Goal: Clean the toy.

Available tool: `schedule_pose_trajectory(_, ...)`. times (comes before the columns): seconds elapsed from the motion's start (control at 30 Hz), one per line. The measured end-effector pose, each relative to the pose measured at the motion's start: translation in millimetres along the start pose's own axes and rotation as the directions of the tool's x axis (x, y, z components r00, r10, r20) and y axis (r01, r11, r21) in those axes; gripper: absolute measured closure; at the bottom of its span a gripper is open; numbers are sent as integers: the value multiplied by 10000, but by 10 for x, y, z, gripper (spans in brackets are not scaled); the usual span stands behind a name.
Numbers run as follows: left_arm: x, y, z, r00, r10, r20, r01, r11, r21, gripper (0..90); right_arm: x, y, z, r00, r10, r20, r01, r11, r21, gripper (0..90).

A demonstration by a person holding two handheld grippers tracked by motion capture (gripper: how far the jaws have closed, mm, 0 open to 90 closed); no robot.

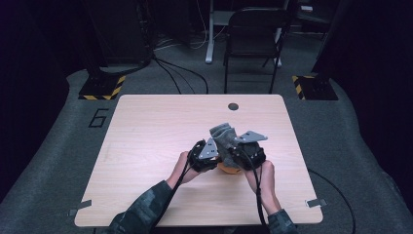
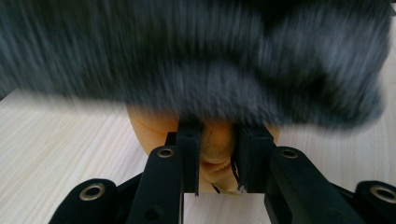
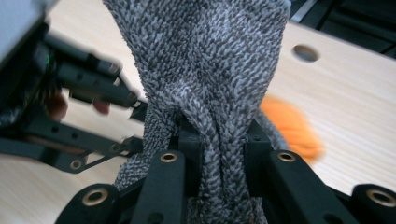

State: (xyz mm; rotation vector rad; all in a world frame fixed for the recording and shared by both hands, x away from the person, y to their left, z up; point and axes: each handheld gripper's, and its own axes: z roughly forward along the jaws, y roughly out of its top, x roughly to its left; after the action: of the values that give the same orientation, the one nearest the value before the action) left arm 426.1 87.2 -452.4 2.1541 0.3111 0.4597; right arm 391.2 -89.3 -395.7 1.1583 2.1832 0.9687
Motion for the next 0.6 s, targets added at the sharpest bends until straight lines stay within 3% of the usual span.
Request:
schedule_pose_trajectory(0.17, 17, -15, 19, 10000, -63, 48, 63, 10000, -42, 741, -86, -62, 87, 9970, -197, 750, 188, 9998, 120, 755)
schedule_pose_trajectory(0.23, 27, -22, 18, 9999, -139, 27, 139, 9999, -88, 741, -157, -86, 68, 9888, -356, 1452, 338, 9993, 149, 756)
schedule_pose_trajectory(0.4, 22, -16, 23, 9998, -183, 26, 184, 9998, -95, 742, -352, -159, 46, 9847, 188, 1730, -201, 9998, 55, 755)
schedule_pose_trajectory(0.5, 33, -23, 21, 9997, -258, 36, 258, 9996, -90, 742, -387, -167, 17, 9756, 176, 2191, -198, 9998, 79, 755)
schedule_pose_trajectory(0.6, 45, -28, 18, 9993, -369, 38, 369, 9993, -109, 741, -474, -205, 5, 9763, 373, 2132, -380, 9993, -4, 755)
